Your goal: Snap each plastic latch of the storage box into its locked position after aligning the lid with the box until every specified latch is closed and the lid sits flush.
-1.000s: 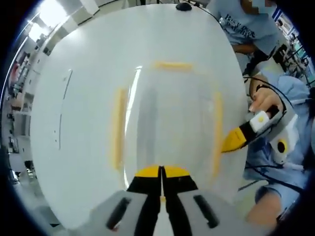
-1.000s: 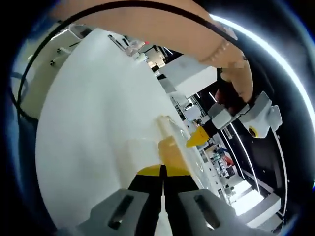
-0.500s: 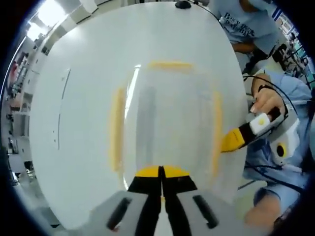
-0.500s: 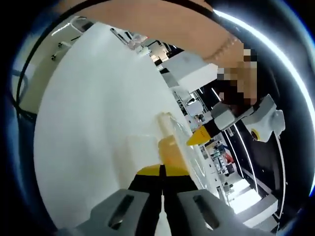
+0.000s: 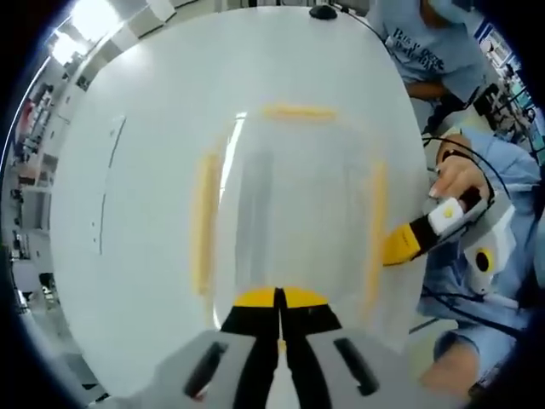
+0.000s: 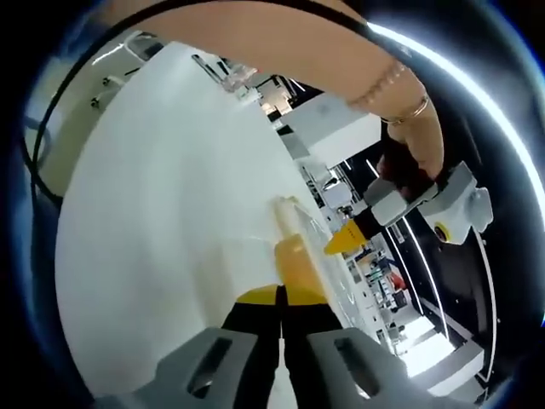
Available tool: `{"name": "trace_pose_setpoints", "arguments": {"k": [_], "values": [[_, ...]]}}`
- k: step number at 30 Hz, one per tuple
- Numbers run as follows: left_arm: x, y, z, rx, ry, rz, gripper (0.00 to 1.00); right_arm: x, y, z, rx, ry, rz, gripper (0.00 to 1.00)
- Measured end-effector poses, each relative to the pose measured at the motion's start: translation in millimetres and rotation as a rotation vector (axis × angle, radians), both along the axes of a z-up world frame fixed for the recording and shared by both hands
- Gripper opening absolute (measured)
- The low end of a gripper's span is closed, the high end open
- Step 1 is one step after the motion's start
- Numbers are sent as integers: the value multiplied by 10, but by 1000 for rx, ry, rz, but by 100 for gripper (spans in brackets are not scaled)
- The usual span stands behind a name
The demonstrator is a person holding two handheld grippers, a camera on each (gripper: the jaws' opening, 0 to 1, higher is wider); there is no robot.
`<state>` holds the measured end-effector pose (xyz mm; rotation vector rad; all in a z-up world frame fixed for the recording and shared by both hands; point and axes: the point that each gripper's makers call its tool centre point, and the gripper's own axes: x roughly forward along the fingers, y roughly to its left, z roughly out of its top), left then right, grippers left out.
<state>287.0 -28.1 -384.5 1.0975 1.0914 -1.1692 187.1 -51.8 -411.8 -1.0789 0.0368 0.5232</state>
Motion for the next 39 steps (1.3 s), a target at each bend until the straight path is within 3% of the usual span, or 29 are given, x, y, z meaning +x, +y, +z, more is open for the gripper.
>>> {"name": "trace_pose_setpoints", "arguments": {"k": [9,12,14,20,23,25,29,30,34,39], "values": [[-30,21,-5,43,-6,-7,0,-9,-210,-12,38,27,-43,0],[-42,31,-8,44,-6,-4,0,-39,32,-94,56,33,-40,0],[-30,31,-1,45,-4,0,0,-43,61,-92,56,38,-35,0],[10,35,15,40,7,33,0,-83,173,-99,158,123,61,0],[-11,48,4,36,5,37,0,-203,332,41,285,174,172,0],[-15,52,2,31,9,41,0,-204,319,164,324,180,194,0],[-26,52,0,27,10,40,0,-107,208,336,348,147,172,0],[-30,54,1,26,9,34,0,37,91,470,352,145,170,0],[-28,51,22,0,-2,14,0,244,-79,701,379,132,172,0],[-39,43,26,-35,-17,-10,0,417,-183,774,400,150,172,0]]}}
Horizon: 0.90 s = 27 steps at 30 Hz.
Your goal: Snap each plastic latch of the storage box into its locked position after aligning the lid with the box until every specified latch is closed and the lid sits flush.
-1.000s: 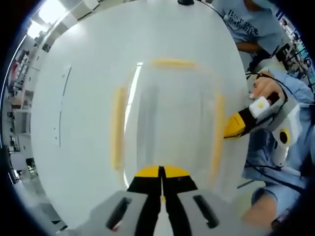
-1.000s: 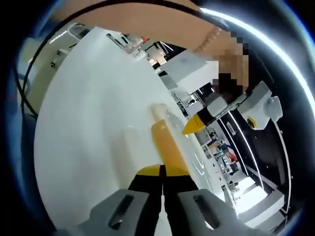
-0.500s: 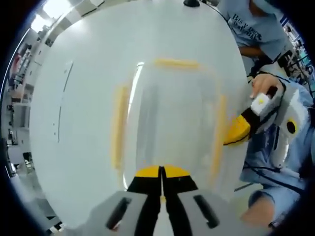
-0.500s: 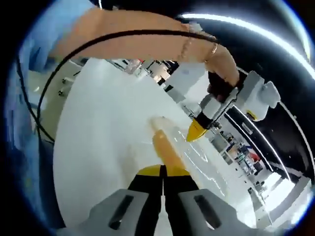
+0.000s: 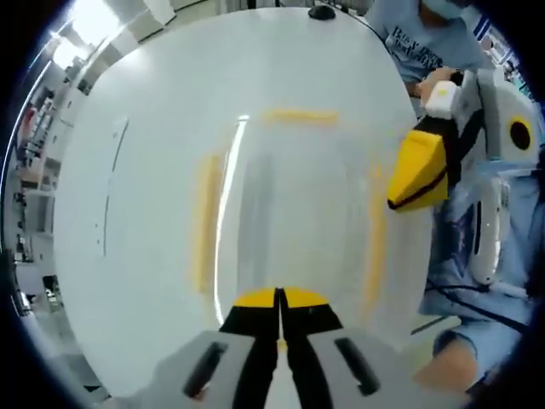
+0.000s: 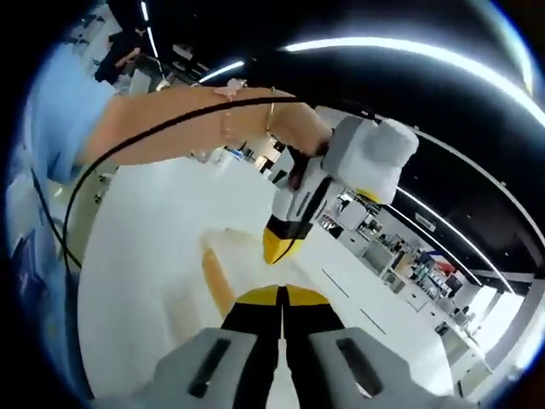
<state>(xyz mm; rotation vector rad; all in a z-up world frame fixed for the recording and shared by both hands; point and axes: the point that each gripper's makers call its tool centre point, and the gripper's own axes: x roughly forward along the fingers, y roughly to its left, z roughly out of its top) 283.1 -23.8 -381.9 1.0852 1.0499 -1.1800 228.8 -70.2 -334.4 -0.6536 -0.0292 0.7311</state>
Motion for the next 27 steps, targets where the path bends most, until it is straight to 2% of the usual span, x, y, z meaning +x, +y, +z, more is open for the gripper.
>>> {"name": "trace_pose_setpoints", "arguments": {"k": [4,9,10,11,13,15,16,20,21,23,24,26,27], "values": [[2,-21,-2,-5,-7,0,0,173,-72,-15,-10,29,2,0],[-6,-40,-5,17,-38,-13,0,419,-94,-38,-45,83,50,0],[-8,-46,-6,21,-44,-16,0,499,-108,-71,-53,126,62,0],[-4,-48,-5,25,-48,-16,0,573,-107,-73,-62,139,84,0],[7,-48,-2,26,-49,-15,0,706,-107,-89,-31,207,118,0],[10,-52,-2,19,-44,-14,0,859,-91,-72,-18,231,157,0],[17,-52,-1,11,-40,-9,0,967,-121,-77,-19,251,142,0],[19,-59,-5,1,-39,-9,0,1294,-143,-170,-60,316,117,0],[17,-63,-7,3,-45,-13,0,1375,-118,-230,-73,358,120,0],[15,-70,-13,11,-54,-14,0,1506,-74,-268,-94,374,123,0],[16,-71,-16,15,-60,-17,0,1513,-37,-320,-115,412,150,0],[24,-67,-17,20,-66,-16,0,1589,14,-381,-147,438,155,0],[27,-65,-16,19,-66,-10,0,1595,19,-438,-201,452,163,0]]}}
